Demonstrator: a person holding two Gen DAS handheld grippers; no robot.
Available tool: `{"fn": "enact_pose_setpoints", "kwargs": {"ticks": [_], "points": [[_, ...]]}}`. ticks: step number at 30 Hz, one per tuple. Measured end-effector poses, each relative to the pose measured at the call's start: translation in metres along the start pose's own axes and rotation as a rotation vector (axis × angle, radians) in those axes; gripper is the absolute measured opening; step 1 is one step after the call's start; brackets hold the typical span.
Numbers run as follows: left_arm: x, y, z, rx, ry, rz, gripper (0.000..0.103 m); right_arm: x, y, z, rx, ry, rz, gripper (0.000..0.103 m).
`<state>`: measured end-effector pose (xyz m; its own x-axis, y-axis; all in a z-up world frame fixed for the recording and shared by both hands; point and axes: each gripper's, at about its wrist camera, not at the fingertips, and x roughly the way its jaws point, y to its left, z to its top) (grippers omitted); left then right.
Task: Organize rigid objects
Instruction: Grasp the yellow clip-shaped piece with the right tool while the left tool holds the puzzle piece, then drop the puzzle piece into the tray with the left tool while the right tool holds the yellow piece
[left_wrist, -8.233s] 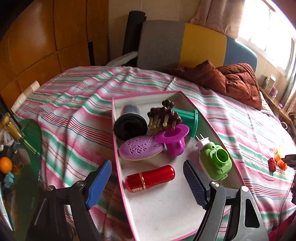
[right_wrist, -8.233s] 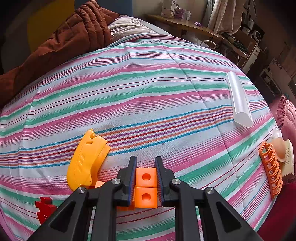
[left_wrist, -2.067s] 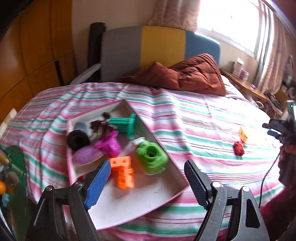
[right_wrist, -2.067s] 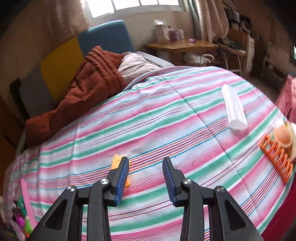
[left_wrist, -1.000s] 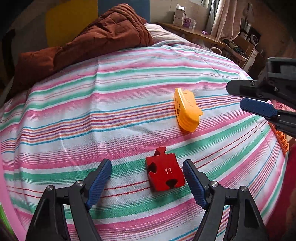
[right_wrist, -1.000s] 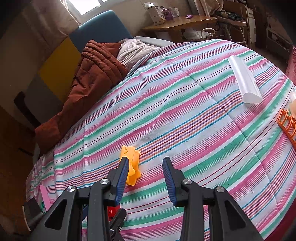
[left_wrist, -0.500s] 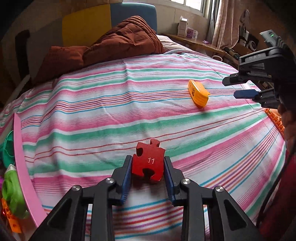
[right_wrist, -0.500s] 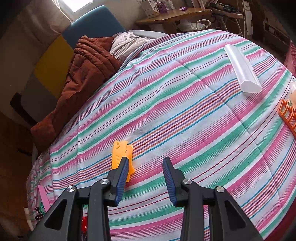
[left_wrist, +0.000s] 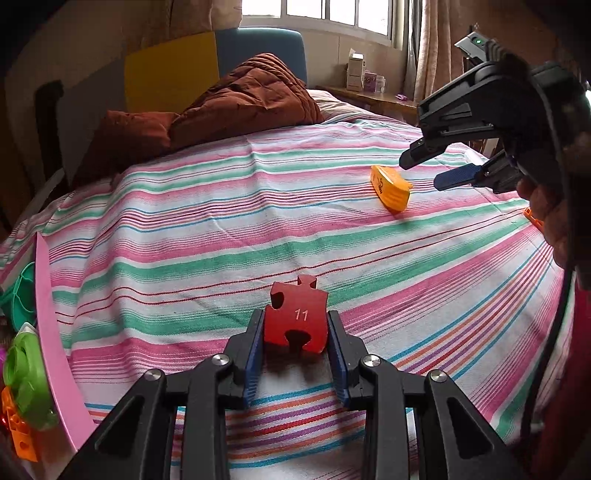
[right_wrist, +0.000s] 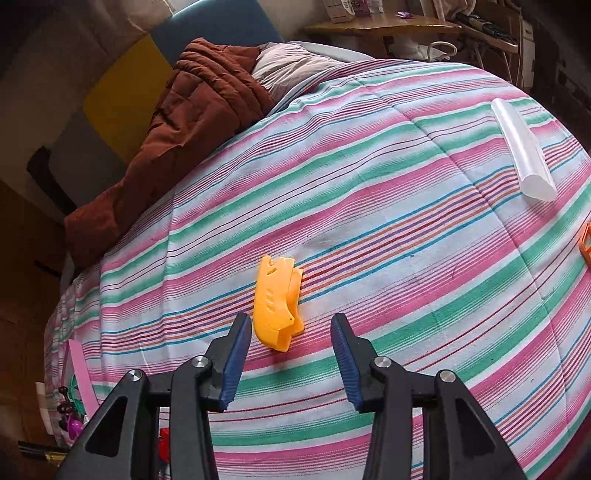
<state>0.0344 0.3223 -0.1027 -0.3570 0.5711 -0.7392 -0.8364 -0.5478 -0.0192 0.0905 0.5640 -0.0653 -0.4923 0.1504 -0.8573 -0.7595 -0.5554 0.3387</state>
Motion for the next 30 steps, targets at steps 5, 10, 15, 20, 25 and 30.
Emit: {"fn": "enact_pose_setpoints", "kwargs": {"ticks": [5, 10, 15, 20, 25, 30], "points": [[0.0, 0.0, 0.0, -0.009, -0.006, -0.009, 0.033, 0.027, 0.016, 0.017, -0.038, 0.031, -0.049, 0.045], [0.0, 0.001, -0.001, -0.015, -0.01, -0.017, 0.033, 0.057, 0.039, 0.015, -0.197, 0.078, -0.154, 0.029], [0.001, 0.002, -0.001, -0.015, -0.014, -0.016, 0.033, 0.05, 0.076, -0.032, -0.467, 0.106, -0.081, 0.029], [0.001, 0.002, -0.001, -0.017, -0.013, -0.013, 0.033, 0.048, 0.077, -0.044, -0.497, 0.106, -0.033, 0.031], [0.001, 0.002, -0.002, -0.015, -0.012, -0.009, 0.033, 0.047, 0.079, -0.051, -0.557, 0.059, -0.034, 0.031], [0.001, 0.003, 0.0, -0.021, 0.0, -0.011, 0.032, 0.049, 0.086, -0.052, -0.596, 0.041, -0.063, 0.031]]}}
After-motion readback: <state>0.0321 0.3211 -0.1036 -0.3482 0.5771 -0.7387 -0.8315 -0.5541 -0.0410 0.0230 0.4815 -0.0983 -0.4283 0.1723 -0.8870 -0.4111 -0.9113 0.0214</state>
